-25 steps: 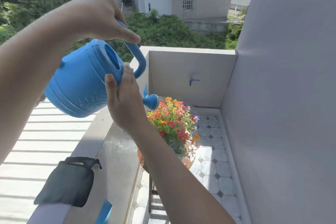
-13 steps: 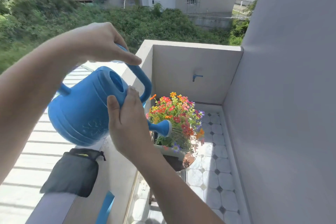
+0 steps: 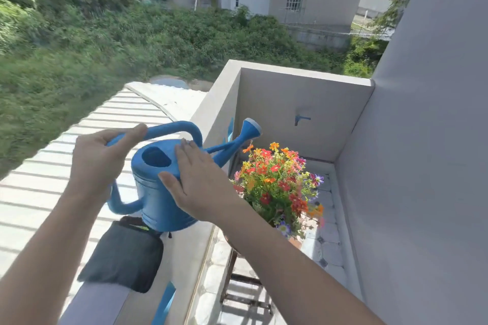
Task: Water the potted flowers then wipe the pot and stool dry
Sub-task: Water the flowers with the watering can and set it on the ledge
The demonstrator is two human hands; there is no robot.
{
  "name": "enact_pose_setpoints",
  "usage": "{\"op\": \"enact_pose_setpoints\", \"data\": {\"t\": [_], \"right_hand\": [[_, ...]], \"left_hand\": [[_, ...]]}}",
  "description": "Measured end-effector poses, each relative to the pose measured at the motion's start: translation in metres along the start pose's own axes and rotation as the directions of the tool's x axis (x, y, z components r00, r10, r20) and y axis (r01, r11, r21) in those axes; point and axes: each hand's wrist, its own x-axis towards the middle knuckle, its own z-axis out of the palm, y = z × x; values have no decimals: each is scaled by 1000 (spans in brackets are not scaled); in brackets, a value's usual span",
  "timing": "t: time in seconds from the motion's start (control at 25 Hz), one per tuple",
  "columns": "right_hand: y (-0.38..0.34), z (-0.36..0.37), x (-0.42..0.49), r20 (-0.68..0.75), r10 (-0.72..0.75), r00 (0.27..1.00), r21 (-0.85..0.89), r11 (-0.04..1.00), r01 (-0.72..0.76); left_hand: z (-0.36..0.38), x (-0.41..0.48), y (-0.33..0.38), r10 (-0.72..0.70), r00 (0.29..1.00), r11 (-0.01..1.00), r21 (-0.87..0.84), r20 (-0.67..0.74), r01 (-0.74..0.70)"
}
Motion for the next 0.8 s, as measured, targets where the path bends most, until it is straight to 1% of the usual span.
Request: {"op": "enact_pose_setpoints", "data": {"t": [0.08, 0.2, 0.32, 0.48, 0.8], "right_hand": [[3, 12, 18, -2, -33, 999, -50, 998, 33], [10, 31, 50, 26, -90, 996, -103, 990, 92], [19, 48, 75, 44, -128, 991, -129, 983, 133], [30, 72, 97, 100, -122, 988, -148, 980, 136], [45, 100, 102, 160, -60, 985, -208, 974, 93]], "left_hand": [[-2, 4, -18, -8, 996, 998, -60, -85, 3], [-2, 15, -43, 8, 979, 995, -94, -205, -28], [1, 25, -66, 27, 959, 990, -128, -281, -65], [6, 42, -96, -17, 956, 987, -160, -293, -32], [12, 50, -134, -59, 969, 987, -157, -239, 22]]}}
